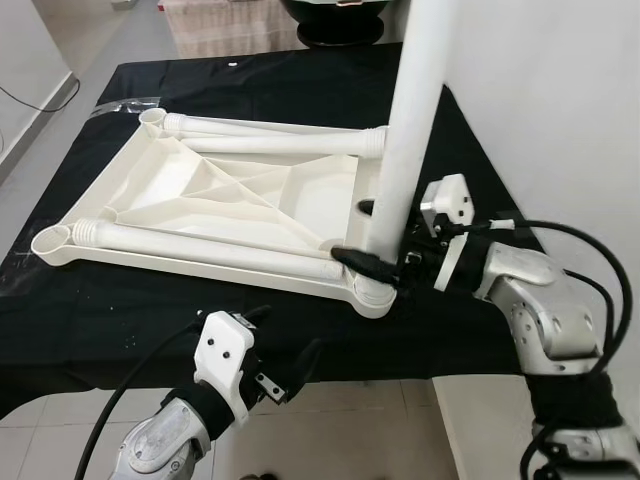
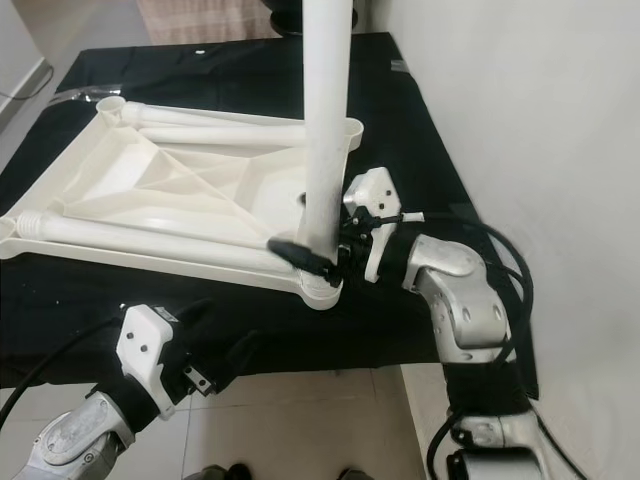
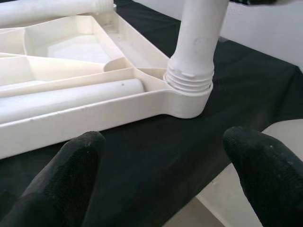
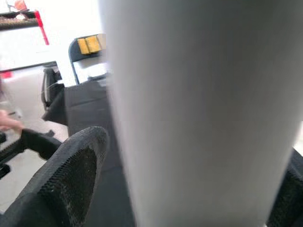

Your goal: Building children table

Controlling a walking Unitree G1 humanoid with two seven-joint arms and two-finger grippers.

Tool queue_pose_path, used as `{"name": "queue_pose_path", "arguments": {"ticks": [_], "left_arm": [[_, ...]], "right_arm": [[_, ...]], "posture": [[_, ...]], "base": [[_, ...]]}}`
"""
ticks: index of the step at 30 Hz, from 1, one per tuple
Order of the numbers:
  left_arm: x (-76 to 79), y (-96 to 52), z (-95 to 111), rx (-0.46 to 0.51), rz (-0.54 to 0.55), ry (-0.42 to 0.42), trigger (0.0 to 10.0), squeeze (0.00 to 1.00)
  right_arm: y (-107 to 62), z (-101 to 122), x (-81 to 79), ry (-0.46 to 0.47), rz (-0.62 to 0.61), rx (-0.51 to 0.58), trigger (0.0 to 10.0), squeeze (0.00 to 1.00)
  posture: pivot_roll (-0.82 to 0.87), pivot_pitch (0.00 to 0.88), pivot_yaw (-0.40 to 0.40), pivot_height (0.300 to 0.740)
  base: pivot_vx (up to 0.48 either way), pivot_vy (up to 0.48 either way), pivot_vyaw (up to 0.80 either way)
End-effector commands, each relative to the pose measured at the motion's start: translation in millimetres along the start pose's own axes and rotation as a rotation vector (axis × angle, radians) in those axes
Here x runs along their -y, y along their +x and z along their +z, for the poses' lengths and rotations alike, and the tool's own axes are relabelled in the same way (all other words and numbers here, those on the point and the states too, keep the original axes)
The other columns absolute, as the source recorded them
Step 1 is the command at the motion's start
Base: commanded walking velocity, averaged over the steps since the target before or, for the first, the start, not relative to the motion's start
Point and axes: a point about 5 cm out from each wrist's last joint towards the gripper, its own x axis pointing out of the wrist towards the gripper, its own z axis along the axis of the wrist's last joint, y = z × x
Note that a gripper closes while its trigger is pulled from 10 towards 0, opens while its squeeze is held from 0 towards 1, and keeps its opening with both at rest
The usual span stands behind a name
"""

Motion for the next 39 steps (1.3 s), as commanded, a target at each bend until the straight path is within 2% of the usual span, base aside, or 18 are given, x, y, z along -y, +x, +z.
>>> {"name": "queue_pose_path", "arguments": {"ticks": [1, 6, 7, 8, 17, 23, 24, 25, 26, 27, 28, 30, 31, 32, 33, 34, 37, 39], "left_arm": [[2.3, -4.3, -0.5, -0.022, -0.014, 0.001, 10.0, 0.00], [3.3, -7.1, 0.6, -0.027, -0.014, 0.002, 10.0, 0.00], [3.5, -7.7, 0.8, -0.028, -0.014, 0.002, 10.0, 0.00], [3.6, -8.4, 1.1, -0.030, -0.014, 0.002, 10.0, 0.00], [3.3, -8.6, 1.5, -0.035, -0.011, 0.003, 10.0, 0.00], [3.2, -6.7, 0.7, -0.035, -0.013, 0.001, 10.0, 0.00], [3.1, -6.4, 0.7, -0.034, -0.013, 0.001, 10.0, 0.00], [2.3, -6.2, 0.5, -0.033, -0.013, 0.001, 10.0, 0.00], [2.3, -6.2, 0.5, -0.033, -0.013, 0.001, 10.0, 0.00], [1.5, -6.0, 0.5, -0.033, -0.012, 0.001, 10.0, 0.00], [-0.2, -5.7, 0.6, -0.032, -0.010, 0.001, 10.0, 0.00], [-0.2, -5.7, 0.6, -0.032, -0.010, 0.001, 10.0, 0.00], [-1.6, -5.3, 0.6, -0.032, -0.009, 0.001, 10.0, 0.00], [-1.6, -5.3, 0.6, -0.032, -0.009, 0.001, 10.0, 0.00], [-3.8, -3.3, 0.0, -0.031, -0.010, 0.005, 10.0, 0.00], [-5.7, -0.8, -1.1, -0.031, -0.012, 0.008, 10.0, 0.00], [-7.4, 3.1, -2.5, -0.030, -0.016, 0.015, 10.0, 0.00], [-7.8, 4.9, -3.0, -0.029, -0.016, 0.017, 10.0, 0.00]], "right_arm": [[4.3, 0.6, 4.7, 0.014, 0.078, 0.005, 10.0, 0.00], [8.1, 0.0, 9.8, 0.025, 0.152, -0.015, 10.0, 0.00], [8.4, -0.5, 11.6, 0.028, 0.175, -0.020, 4.4, 0.00], [8.9, -0.6, 13.9, 0.033, 0.187, -0.022, 0.0, 0.00], [3.6, -1.6, 22.2, 0.032, 0.250, -0.025, 0.0, 0.00], [-6.3, -7.3, 15.0, -0.021, 0.149, -0.034, 0.0, 0.00], [-6.1, -10.2, 8.4, -0.047, 0.067, -0.034, 0.0, 0.00], [-2.7, -16.2, -1.2, -0.018, -0.065, -0.036, 0.0, 0.00], [-2.7, -16.2, -1.2, -0.018, -0.065, -0.036, 0.0, 0.00], [-1.1, -19.8, -7.4, 0.007, -0.159, -0.039, 0.0, 0.00], [5.0, -30.5, -16.1, 0.030, -0.409, -0.056, 0.0, 0.00], [5.0, -30.5, -16.1, 0.030, -0.409, -0.056, 0.0, 0.00], [6.5, -36.5, -21.0, 0.046, -0.584, -0.070, 0.0, 0.00], [6.5, -36.5, -21.0, 0.046, -0.584, -0.070, 0.0, 0.00], [10.3, -49.2, -41.0, 0.062, -0.729, -0.107, 0.0, 0.00], [12.9, -55.3, -52.3, 0.060, -0.818, -0.130, 0.0, 0.00], [17.9, -60.3, -58.8, 0.064, -0.856, -0.135, 0.0, 0.00], [20.1, -60.2, -57.5, 0.065, -0.854, -0.132, 0.0, 0.00]], "posture": [[0.05, 0.237, 0.033, 0.740], [0.06, 0.245, 0.037, 0.740], [0.06, 0.245, 0.037, 0.740], [0.06, 0.249, 0.040, 0.740], [0.05, 0.245, 0.042, 0.740], [0.04, 0.237, 0.035, 0.740], [0.04, 0.237, 0.031, 0.740], [0.02, 0.235, 0.026, 0.740], [0.02, 0.235, 0.026, 0.740], [0.02, 0.235, 0.027, 0.740], [0.01, 0.237, 0.038, 0.740], [0.01, 0.237, 0.038, 0.740], [0.01, 0.238, 0.041, 0.740], [0.01, 0.238, 0.041, 0.740], [-0.01, 0.226, 0.055, 0.740], [-0.01, 0.204, 0.059, 0.740], [-0.01, 0.195, 0.057, 0.740], [-0.01, 0.184, 0.049, 0.740]], "base": [[0.000, 0.000, 0.00], [0.000, 0.000, 0.00], [0.000, 0.000, 0.00], [0.000, 0.000, 0.00], [0.000, 0.000, 0.00], [0.000, 0.000, 0.00], [0.000, 0.000, 0.00], [0.000, 0.000, 0.00], [0.000, 0.000, 0.00], [0.000, 0.000, 0.00], [0.000, 0.000, 0.00], [0.000, 0.000, 0.00], [0.000, 0.000, 0.00], [0.000, 0.000, 0.00], [0.000, 0.000, 0.00], [0.000, 0.000, 0.00], [0.000, 0.000, 0.00], [0.000, 0.000, 0.00]]}}
